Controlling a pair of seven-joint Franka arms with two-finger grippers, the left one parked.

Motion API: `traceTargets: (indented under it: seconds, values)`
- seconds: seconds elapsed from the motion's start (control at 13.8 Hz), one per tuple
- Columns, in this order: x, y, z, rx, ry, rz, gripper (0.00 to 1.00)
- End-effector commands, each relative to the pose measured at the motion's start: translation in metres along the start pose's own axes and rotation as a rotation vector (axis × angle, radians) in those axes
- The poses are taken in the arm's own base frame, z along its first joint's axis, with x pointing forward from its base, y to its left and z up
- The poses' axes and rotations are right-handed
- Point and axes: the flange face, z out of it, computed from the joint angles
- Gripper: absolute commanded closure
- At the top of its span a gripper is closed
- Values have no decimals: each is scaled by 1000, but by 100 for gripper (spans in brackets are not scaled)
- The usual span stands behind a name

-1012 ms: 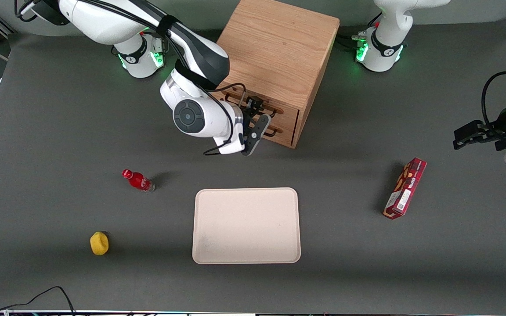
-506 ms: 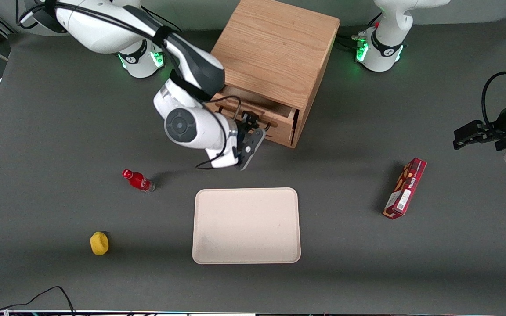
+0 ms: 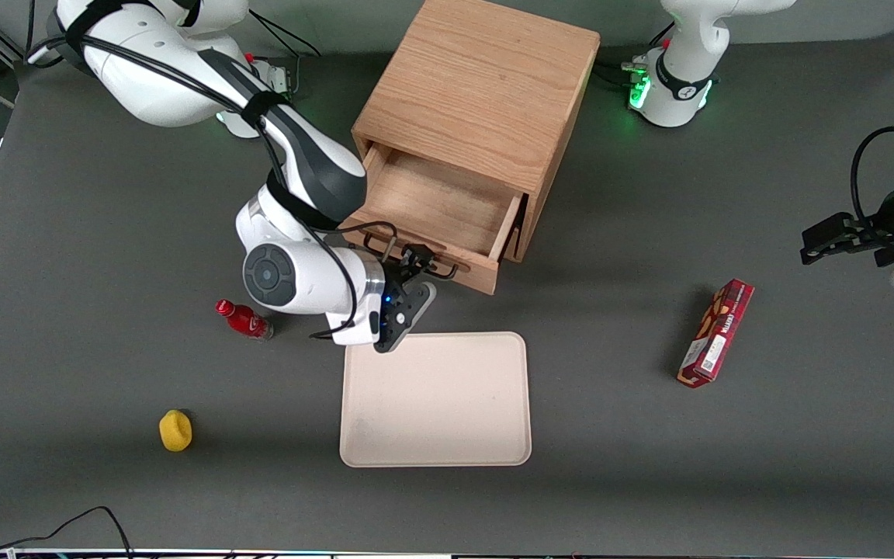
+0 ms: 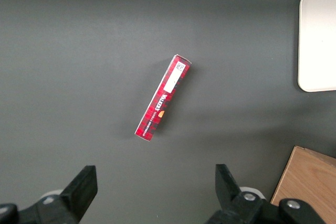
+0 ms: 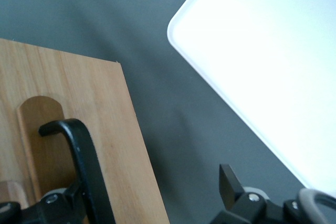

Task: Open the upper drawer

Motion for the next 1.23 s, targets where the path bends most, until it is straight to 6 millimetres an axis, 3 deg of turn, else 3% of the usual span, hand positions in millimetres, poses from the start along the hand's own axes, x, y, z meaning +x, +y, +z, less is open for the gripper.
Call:
traceTargets:
  seconds: [0.0, 0.29, 0.8, 1.01, 1.16]
  values:
    - [10, 21, -12, -22, 12, 19, 0]
    - [8, 60, -35, -66, 34, -41, 0]
    - [10, 109, -73, -116, 87, -57, 0]
    - [8, 99, -93, -127, 90, -63, 0]
    - [-3, 61, -156, -181, 116, -84, 0]
